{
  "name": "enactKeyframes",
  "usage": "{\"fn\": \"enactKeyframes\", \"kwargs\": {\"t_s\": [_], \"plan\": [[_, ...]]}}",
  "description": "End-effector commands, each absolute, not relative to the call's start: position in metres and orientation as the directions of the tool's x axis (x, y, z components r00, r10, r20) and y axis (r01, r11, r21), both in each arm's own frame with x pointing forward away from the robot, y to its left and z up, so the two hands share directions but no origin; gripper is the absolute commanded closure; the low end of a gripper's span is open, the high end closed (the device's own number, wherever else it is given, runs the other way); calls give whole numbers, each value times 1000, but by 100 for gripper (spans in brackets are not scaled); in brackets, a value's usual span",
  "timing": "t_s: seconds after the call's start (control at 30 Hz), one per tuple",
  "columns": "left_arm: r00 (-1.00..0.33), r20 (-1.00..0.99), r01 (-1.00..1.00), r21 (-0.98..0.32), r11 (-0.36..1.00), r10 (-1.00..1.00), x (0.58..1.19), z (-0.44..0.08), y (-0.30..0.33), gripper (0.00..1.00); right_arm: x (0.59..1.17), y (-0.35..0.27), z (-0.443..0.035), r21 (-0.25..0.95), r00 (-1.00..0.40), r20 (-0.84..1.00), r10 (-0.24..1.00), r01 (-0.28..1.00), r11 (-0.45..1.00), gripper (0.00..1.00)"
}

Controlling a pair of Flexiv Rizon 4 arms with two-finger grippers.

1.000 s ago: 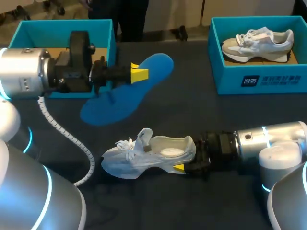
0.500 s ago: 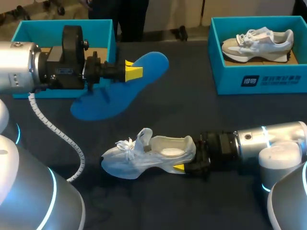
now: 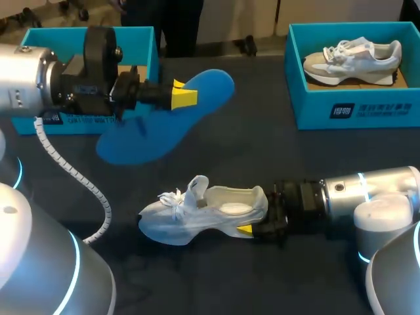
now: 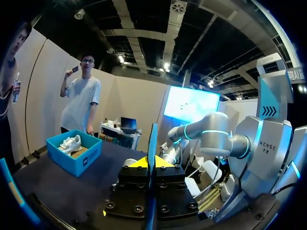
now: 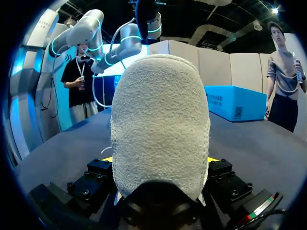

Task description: Take the shoe out of the shoebox, open the shoe tongue, remove and reinsert the insole, then place the shoe into the shoebox

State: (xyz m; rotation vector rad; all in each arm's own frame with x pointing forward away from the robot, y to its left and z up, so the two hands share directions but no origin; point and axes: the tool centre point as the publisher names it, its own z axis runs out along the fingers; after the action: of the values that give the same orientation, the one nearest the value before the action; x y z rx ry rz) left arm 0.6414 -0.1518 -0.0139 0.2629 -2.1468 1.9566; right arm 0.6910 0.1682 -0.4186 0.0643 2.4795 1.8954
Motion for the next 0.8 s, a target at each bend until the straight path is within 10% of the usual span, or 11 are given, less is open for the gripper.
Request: {"fn": "enactKeyframes", "kwargs": {"t_s": [0.03,0.07,0.1,0.13,0.17,0.8], "plan": [[-958,285,-281,-954,101,23,645,-12,-153,100,690,169,-418,961,-999,12,51,25,275,100],[-958,285,-281,-954,101,23,645,-12,-153,100,690,167,-418,961,-998,13,55,28,276,100],[-958,285,-281,-954,101,23,645,-12,-153,100,690,166,-417,960,-998,14,57,29,277,78],[-958,285,-281,-954,101,23,645,-12,-153,100,690,165,-417,959,-998,18,57,34,283,8],[-958,285,-281,-954,101,23,645,-12,-153,100,690,164,-416,956,-998,21,62,38,292,0],[-950,312,-309,-947,87,12,643,-7,-149,100,686,117,-388,785,-997,44,71,78,615,0]]}}
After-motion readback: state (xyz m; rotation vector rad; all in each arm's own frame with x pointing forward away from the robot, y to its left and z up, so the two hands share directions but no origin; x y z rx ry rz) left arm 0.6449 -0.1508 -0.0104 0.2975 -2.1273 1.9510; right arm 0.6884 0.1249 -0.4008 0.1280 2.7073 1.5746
